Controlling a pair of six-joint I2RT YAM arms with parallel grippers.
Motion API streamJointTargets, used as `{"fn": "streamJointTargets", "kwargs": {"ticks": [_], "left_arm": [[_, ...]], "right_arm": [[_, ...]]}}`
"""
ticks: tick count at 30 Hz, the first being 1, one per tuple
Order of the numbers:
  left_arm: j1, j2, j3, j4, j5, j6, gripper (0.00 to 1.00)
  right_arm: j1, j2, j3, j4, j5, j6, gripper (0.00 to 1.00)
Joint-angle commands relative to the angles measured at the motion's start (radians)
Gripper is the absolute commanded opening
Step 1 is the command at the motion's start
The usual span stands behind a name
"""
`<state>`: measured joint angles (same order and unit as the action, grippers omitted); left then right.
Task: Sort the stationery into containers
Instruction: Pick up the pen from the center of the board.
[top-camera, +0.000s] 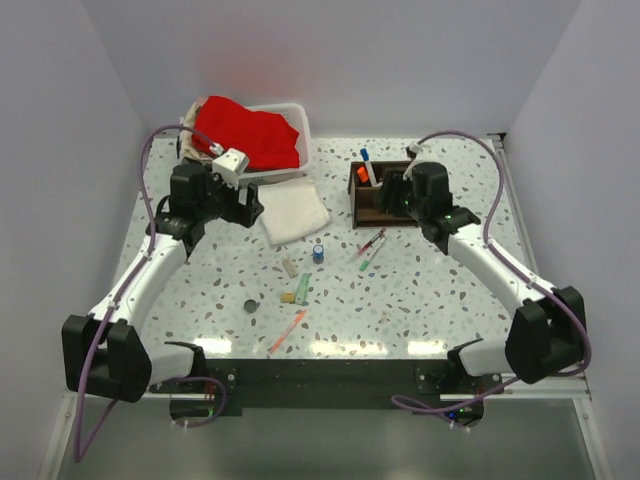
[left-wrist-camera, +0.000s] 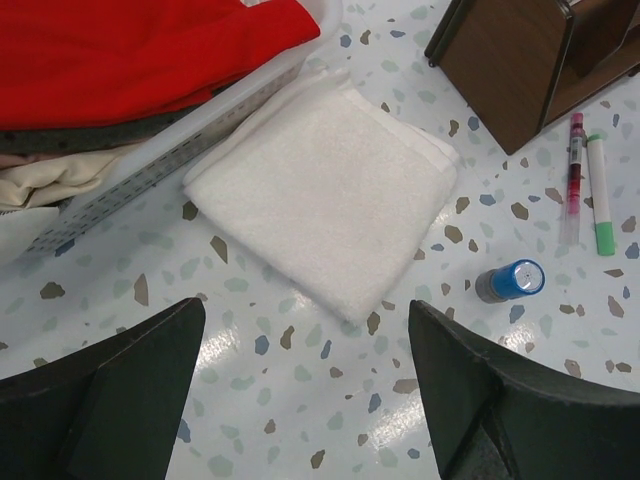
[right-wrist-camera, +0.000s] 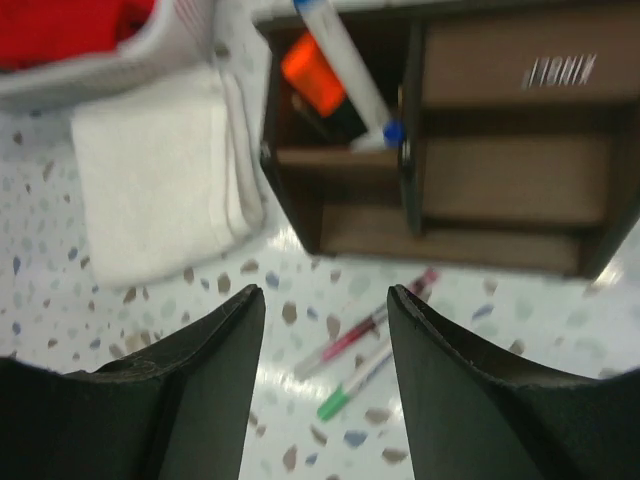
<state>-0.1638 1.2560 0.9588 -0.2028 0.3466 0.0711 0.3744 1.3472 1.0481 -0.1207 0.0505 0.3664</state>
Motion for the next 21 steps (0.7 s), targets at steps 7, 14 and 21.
{"fn": "streamJointTargets", "kwargs": {"ticks": [7,14,21], "left_arm": [[0.006,-0.11,-0.069,0.011,0.002,-0.004,0.88],[0.021,-0.151,-0.101,-0.014,-0.004,-0.001,0.88],[0.033,-0.167,-0.123,-0.02,-0.012,-0.001,0.88]], "right_arm": [[-0.005,0.162,-0.039,-0.377,0.012,0.462,0.47],[-0.005,0.294,0.053,-0.35,0.029,0.56,0.43],[-0.003,0.398,0.122,-0.392,0.087,0.582,0.39]]}}
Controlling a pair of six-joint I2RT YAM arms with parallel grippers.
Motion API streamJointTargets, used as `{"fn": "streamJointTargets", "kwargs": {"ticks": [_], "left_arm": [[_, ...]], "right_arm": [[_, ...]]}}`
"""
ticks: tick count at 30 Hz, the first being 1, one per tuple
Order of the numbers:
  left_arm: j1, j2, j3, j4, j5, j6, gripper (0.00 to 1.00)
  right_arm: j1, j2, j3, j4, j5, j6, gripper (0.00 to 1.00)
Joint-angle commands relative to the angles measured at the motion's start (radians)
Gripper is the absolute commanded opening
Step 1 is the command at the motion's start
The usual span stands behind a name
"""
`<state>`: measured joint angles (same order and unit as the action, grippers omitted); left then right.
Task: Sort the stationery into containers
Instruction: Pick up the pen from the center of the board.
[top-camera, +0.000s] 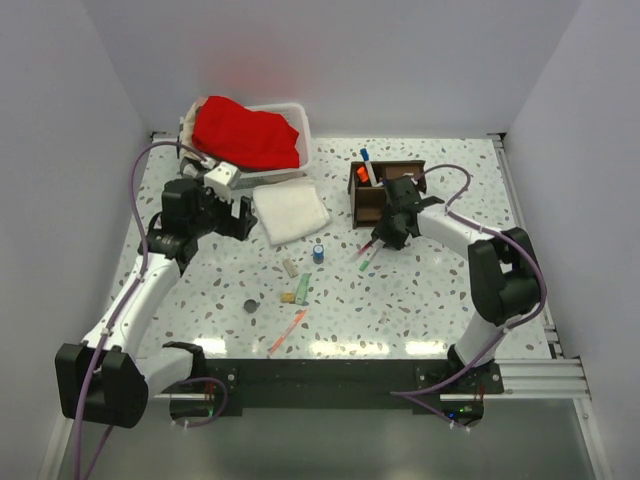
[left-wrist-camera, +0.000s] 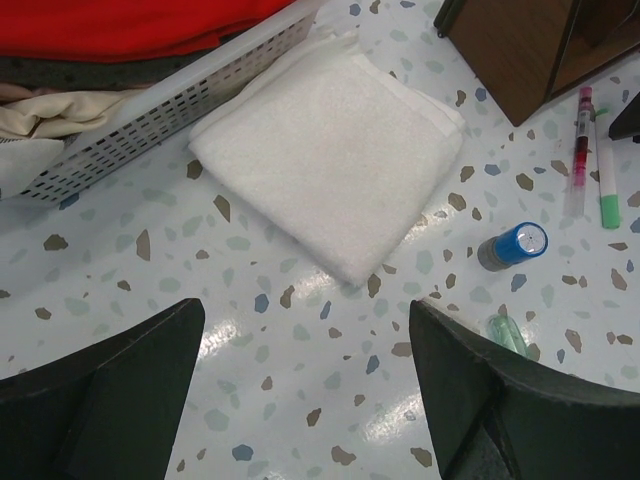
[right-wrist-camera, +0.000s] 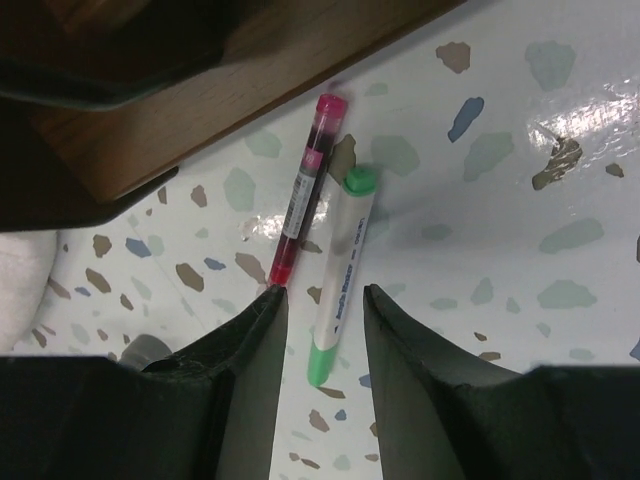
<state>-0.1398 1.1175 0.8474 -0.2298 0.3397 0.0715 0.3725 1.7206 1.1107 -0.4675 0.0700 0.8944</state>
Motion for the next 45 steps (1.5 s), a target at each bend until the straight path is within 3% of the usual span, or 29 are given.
{"fn": "streamJointTargets", "kwargs": {"ticks": [1,21,31,33,35,41,45], "left_arm": [[0.011,-0.027,-0.013,0.009,-0.004,-0.001,0.89],[0.011,0.042,0.018,0.032,-0.008,-0.004,0.89],[0.011,0.076,0.047,0.049,0.001,-0.019,0.89],[0.011,0.082,0.048,0.053,0.01,-0.021,0.89],[0.011,0.085,0.054,0.05,0.015,-0.026,0.89],[0.011,0.085,0.074,0.049,0.016,-0.018,0.89],[0.011,0.093,0.079,0.076,0.022,-0.022,0.89]], "right_arm": [[0.0,0.031,0.063,-0.063,0.082,0.064,0.38],[0.043,0.143,0.1,-0.071,0.117,0.123,0.34],[0.055,0.106,0.002,-0.166,0.142,0.158,0.11],[0.057,0.086,-0.037,-0.158,0.134,0.152,0.0],[0.055,0.044,-0.049,-0.164,0.139,0.141,0.0],[0.028,-0.136,0.024,-0.209,0.119,-0.069,0.0],[0.028,-0.252,0.118,-0.082,0.01,-0.314,0.0]]}}
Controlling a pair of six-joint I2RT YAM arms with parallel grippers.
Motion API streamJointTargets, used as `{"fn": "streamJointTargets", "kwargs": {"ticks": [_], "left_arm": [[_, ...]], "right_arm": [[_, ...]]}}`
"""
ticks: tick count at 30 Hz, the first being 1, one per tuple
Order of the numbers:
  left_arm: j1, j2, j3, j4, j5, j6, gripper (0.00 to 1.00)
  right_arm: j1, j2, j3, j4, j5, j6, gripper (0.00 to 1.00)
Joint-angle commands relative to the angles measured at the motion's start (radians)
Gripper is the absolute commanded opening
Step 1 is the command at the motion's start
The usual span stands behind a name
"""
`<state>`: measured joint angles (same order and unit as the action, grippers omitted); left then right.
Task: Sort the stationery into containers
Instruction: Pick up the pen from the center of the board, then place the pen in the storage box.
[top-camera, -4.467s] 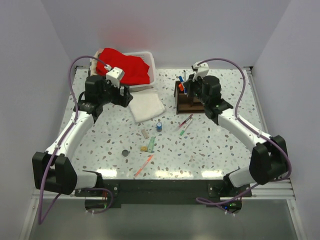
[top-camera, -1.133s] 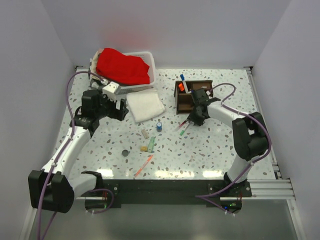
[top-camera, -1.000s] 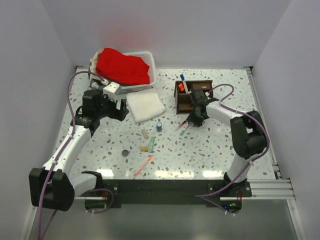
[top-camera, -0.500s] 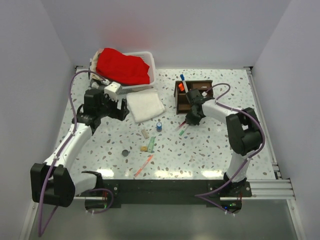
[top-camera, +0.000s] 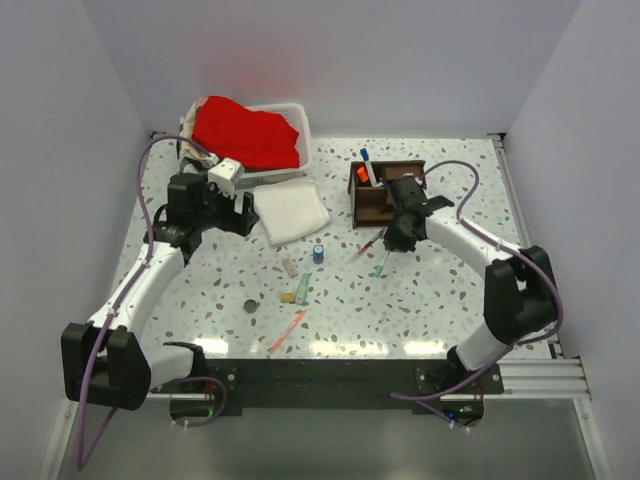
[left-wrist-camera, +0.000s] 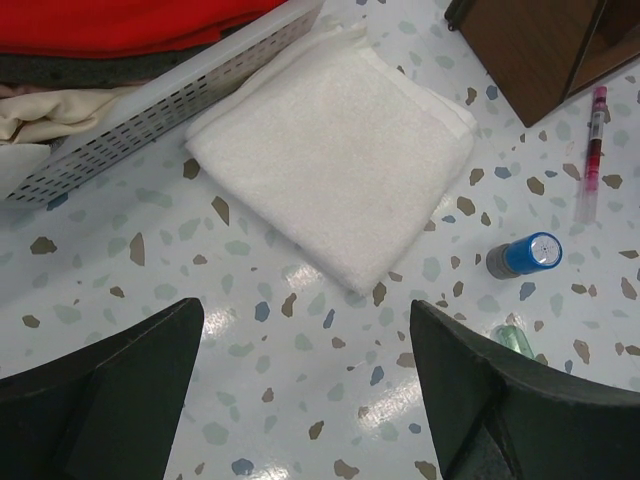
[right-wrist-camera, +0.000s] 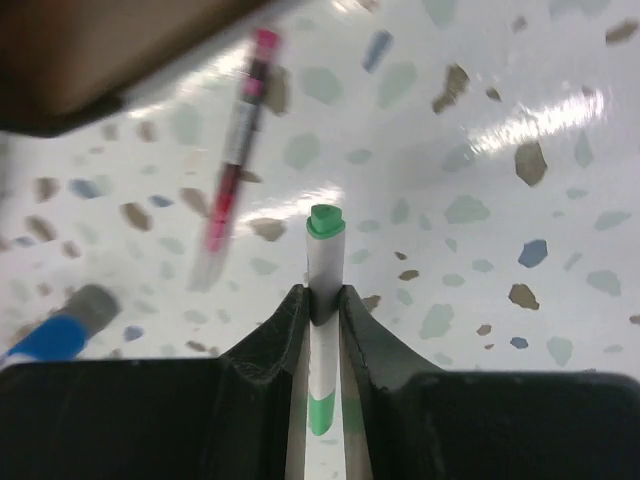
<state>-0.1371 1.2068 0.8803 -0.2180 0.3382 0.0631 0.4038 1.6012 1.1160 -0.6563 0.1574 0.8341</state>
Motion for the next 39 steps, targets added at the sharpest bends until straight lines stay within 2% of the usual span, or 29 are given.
{"fn": "streamJointTargets", "kwargs": {"ticks": [1,2,4,8,14,17,23,39], "left_arm": [[0.008,0.005,0.046,0.066,0.025,-0.016,0.89],[0.008,0.008,0.048,0.072,0.03,-0.017,0.89],[0.008,0.016,0.049,0.081,0.033,-0.022,0.89],[0.008,0.028,0.065,0.077,0.039,-0.02,0.89],[0.008,0.034,0.085,0.057,0.032,-0.013,0.89],[0.008,0.031,0.085,0.052,0.028,-0.011,0.89],[0.008,0.025,0.08,0.043,0.021,-0.005,0.89],[0.008,0.057,0.1,0.032,0.012,0.01,0.89]], "right_arm": [[-0.005,-0.159,0.111,0.151,-0.081,-0.291,0.0],[-0.003,-0.181,0.101,0.279,-0.094,-0.328,0.0],[0.003,-0.234,0.053,0.415,-0.098,-0.439,0.0],[0.026,-0.228,0.03,0.718,-0.058,-0.61,0.0],[0.029,-0.114,0.036,1.045,-0.016,-0.806,0.0],[0.03,-0.055,0.042,1.147,0.007,-0.901,0.0],[0.032,-0.001,0.019,1.244,0.028,-0.972,0.0],[0.03,0.109,-0.005,1.336,0.054,-1.015,0.0]]}}
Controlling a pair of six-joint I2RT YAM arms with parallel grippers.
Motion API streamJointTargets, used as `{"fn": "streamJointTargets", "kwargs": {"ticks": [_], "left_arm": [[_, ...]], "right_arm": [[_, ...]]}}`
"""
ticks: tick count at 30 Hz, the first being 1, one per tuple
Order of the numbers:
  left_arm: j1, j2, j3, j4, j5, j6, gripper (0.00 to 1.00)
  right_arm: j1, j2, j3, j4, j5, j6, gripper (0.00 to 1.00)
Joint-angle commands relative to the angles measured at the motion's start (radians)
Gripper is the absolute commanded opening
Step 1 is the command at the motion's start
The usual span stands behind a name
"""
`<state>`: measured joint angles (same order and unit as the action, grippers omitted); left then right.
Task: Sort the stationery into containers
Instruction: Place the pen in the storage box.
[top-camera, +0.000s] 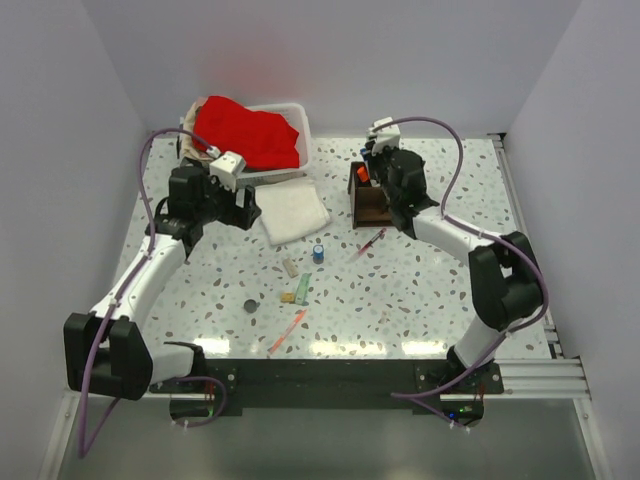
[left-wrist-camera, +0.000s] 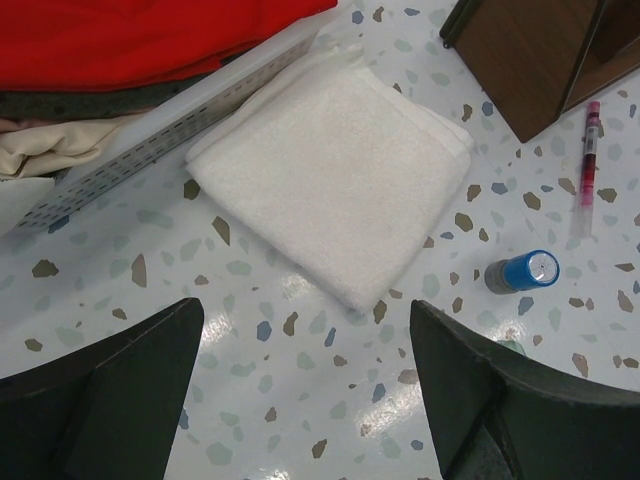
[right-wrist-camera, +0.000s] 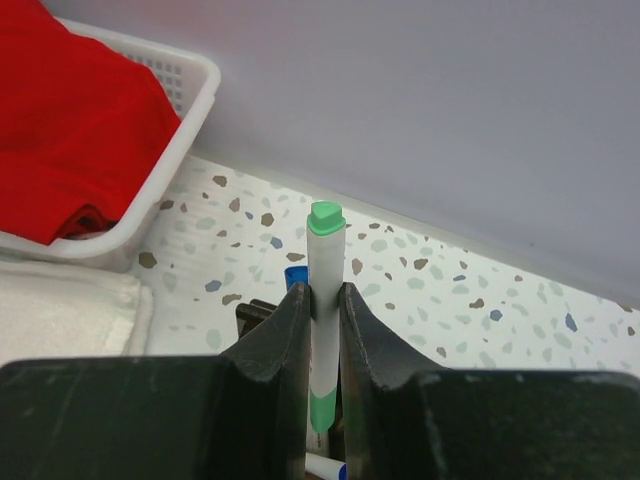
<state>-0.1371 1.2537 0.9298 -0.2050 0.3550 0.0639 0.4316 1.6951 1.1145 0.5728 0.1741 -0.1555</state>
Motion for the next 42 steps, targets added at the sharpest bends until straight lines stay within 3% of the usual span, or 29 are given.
{"fn": "streamJointTargets", "kwargs": {"ticks": [1,22,23,25,28,35,37,38,39,40,41,42], "left_arm": [[0.008,0.009,0.049,0.018,-0.004,0.01,0.89],[0.008,0.058,0.075,0.027,0.009,0.005,0.89],[0.008,0.058,0.076,0.027,0.009,0.007,0.89],[0.008,0.061,0.083,0.027,0.009,0.007,0.89],[0.008,0.059,0.086,0.029,0.004,0.008,0.89],[0.008,0.038,0.087,0.058,0.002,0.004,0.89],[0.008,0.024,0.084,0.059,0.01,-0.003,0.89],[0.008,0.02,0.083,0.055,0.015,-0.007,0.9],[0.008,0.012,0.078,0.053,0.019,-0.01,0.9],[0.008,-0.003,0.076,0.05,0.027,-0.01,0.9],[0.008,-0.011,0.073,0.047,0.029,-0.006,0.91],[0.008,-0.019,0.072,0.041,0.03,0.01,0.91]], "right_arm": [[0.002,0.02,-0.007,0.113,0.036,-0.029,0.0],[-0.014,0.09,-0.044,0.206,0.085,-0.064,0.0],[-0.014,0.089,-0.044,0.205,0.09,-0.062,0.12],[-0.014,0.08,-0.045,0.206,0.102,-0.062,0.26],[-0.013,0.025,-0.048,0.187,0.102,-0.05,0.34],[-0.013,-0.173,0.022,-0.138,0.084,0.058,0.45],[-0.014,-0.225,0.059,-0.297,-0.022,0.088,0.57],[-0.013,-0.232,0.112,-0.496,-0.136,0.07,0.6],[-0.014,-0.23,0.145,-0.607,-0.415,0.021,0.63],[-0.011,-0.206,0.183,-0.73,-0.594,-0.052,0.66],[-0.004,-0.183,0.259,-0.978,-0.716,-0.211,0.67],[0.005,-0.16,0.292,-1.093,-0.825,-0.299,0.67]]}}
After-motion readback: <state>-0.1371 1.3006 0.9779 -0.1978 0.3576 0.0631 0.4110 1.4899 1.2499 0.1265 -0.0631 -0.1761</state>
